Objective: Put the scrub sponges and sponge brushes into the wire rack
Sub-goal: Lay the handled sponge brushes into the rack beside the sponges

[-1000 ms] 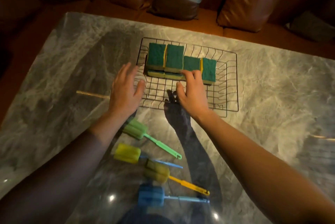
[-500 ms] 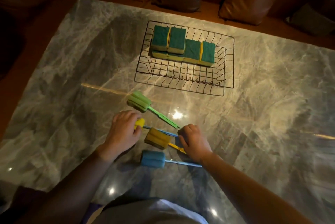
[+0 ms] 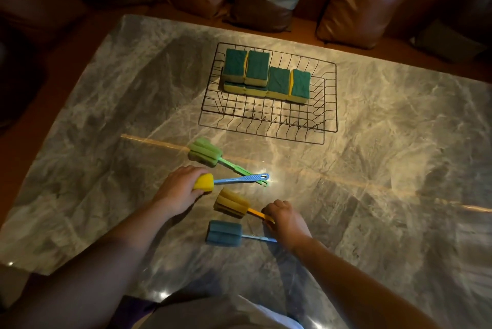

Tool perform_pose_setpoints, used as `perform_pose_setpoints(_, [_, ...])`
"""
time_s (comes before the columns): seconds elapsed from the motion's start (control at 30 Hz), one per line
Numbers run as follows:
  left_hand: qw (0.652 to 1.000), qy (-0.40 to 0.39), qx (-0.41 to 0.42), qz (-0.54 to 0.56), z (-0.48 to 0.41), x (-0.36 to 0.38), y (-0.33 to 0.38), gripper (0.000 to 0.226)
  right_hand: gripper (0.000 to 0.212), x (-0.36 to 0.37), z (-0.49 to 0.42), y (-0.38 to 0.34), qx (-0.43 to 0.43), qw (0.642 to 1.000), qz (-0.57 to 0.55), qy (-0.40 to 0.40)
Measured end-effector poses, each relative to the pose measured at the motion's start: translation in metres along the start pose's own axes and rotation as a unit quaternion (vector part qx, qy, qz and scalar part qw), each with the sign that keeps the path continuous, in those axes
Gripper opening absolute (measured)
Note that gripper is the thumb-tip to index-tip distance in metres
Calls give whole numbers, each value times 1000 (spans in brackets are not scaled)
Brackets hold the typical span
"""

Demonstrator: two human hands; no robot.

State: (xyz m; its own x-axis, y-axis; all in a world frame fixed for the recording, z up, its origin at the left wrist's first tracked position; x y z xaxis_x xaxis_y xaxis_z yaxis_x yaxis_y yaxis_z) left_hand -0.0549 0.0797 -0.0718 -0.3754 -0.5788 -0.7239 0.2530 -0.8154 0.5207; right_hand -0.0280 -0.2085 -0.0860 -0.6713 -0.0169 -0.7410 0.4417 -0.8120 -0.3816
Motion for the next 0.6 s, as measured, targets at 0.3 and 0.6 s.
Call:
perform_pose_setpoints(0.3, [992, -46, 17, 113, -1, -29, 8, 52, 21, -34, 10, 9, -50, 996, -54, 54])
perform_pose_setpoints(0.6, [987, -3, 65, 146, -50, -91, 54, 52, 26, -141, 33, 43, -90, 976, -46, 192])
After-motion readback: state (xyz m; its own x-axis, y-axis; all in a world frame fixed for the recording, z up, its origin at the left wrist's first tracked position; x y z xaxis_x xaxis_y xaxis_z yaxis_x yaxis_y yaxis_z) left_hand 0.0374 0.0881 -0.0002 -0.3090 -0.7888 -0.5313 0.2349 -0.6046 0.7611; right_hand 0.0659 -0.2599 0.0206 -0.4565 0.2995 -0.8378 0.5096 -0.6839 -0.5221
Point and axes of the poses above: each hand's wrist, its own z-axis away from the middle knuckle, its own x-axis out of the palm, y = z × x, the point moved 6 cm from there along -z, towards the middle knuckle, and after that the axes turned 10 degrees about -y, right-handed, at the moved point
